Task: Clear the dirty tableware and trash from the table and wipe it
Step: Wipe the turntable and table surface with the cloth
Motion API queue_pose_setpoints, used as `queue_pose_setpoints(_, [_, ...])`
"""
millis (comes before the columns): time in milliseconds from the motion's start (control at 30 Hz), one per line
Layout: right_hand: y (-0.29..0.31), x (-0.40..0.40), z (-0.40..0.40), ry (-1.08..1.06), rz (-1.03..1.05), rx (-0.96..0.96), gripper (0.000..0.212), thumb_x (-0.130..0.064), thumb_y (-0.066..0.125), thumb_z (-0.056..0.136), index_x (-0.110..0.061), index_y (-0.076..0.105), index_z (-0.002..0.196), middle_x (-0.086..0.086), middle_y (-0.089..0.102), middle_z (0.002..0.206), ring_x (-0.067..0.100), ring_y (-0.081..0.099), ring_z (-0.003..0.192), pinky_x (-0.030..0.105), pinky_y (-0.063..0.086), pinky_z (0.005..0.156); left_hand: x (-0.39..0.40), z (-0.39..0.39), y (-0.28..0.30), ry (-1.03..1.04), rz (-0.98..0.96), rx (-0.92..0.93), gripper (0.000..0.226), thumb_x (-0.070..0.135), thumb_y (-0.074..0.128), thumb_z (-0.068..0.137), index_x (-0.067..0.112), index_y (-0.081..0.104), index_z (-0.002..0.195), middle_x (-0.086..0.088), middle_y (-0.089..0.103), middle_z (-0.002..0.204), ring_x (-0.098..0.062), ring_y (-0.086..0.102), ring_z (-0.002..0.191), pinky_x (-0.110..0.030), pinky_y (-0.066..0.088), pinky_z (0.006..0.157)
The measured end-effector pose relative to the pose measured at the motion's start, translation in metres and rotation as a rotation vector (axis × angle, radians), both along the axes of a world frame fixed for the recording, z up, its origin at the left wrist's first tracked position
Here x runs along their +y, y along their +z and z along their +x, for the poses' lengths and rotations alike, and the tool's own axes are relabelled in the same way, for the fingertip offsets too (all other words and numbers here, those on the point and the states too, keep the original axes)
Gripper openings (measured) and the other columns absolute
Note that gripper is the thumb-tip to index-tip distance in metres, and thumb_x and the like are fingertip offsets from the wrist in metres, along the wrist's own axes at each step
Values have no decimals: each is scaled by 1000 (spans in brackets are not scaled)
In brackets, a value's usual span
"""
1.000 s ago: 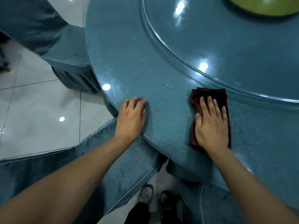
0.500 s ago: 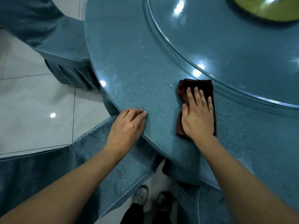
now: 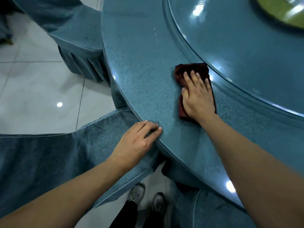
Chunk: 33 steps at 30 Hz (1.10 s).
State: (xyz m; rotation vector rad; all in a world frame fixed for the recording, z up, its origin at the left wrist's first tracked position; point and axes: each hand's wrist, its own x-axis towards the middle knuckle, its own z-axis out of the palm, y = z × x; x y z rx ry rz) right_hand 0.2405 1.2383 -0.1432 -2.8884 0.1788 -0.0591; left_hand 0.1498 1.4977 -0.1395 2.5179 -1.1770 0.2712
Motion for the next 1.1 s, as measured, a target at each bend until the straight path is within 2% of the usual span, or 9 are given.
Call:
queue_pose_setpoints(300, [-3,-5,-3,77,-36,10,60,-35,28,101,-23,21,159,4,18,167,18,12,154,42,2,126,-13,-30,15,-56,58,-37,21,7,73,90,11,73,111,-4,67,100,-24,62,89,-30,40,81])
queue_pose_setpoints(400, [-1,-4,-9,168,-38,25,60,-35,30,102,-26,20,160,1,17,167,16,11,154,40,0,126,-13,-35,16,-28,91,-21,23,9,78,88,14,72,109,-3,65,96,-24,61,85,-31,42,77])
queue_pose_setpoints(500, [2,0,-28,283,-53,31,61,-39,25,99,-29,20,159,-2,18,167,13,12,154,39,2,126,-22,-56,19,-70,119,-11,10,12,70,92,15,68,102,-2,62,95,-22,57,84,-33,47,75])
queue_pose_setpoints(600, [3,9,-64,400,-64,25,61,-40,24,99,-30,21,159,-3,19,167,12,13,154,39,5,126,-35,-92,23,-114,151,12,8,17,59,94,17,67,97,-3,63,104,-22,55,91,-34,47,82])
queue_pose_setpoints(700, [5,20,-110,463,-54,21,60,-38,29,100,-29,22,159,-4,20,166,12,14,153,42,9,125,-43,-120,21,-50,150,26,11,19,57,93,15,67,96,-10,62,129,-29,56,116,-37,41,97])
queue_pose_setpoints(767, [6,20,-136,428,-27,16,59,-36,31,100,-29,25,158,-4,21,166,11,15,153,43,11,125,-43,-129,15,2,166,72,8,19,61,92,15,65,97,-13,56,142,-33,50,133,-44,42,106])
queue_pose_setpoints(833, [6,0,-153,293,-31,23,60,-35,31,98,-28,26,158,-3,23,165,12,18,153,42,11,125,-40,-133,11,30,173,140,12,21,68,91,16,62,101,-12,47,153,-35,44,142,-49,42,110])
queue_pose_setpoints(933, [4,-61,-150,1,-39,20,63,-36,26,95,-25,30,157,2,28,164,19,23,152,43,12,125,-37,-130,9,44,168,159,7,23,59,96,17,62,99,-11,41,159,-35,41,145,-51,41,112])
queue_pose_setpoints(1100, [3,-115,-120,-167,-39,30,65,-39,23,95,-23,29,158,9,35,160,28,28,149,46,11,125,-35,-120,10,122,149,172,5,22,58,91,20,61,89,-11,35,162,-34,36,148,-49,38,114])
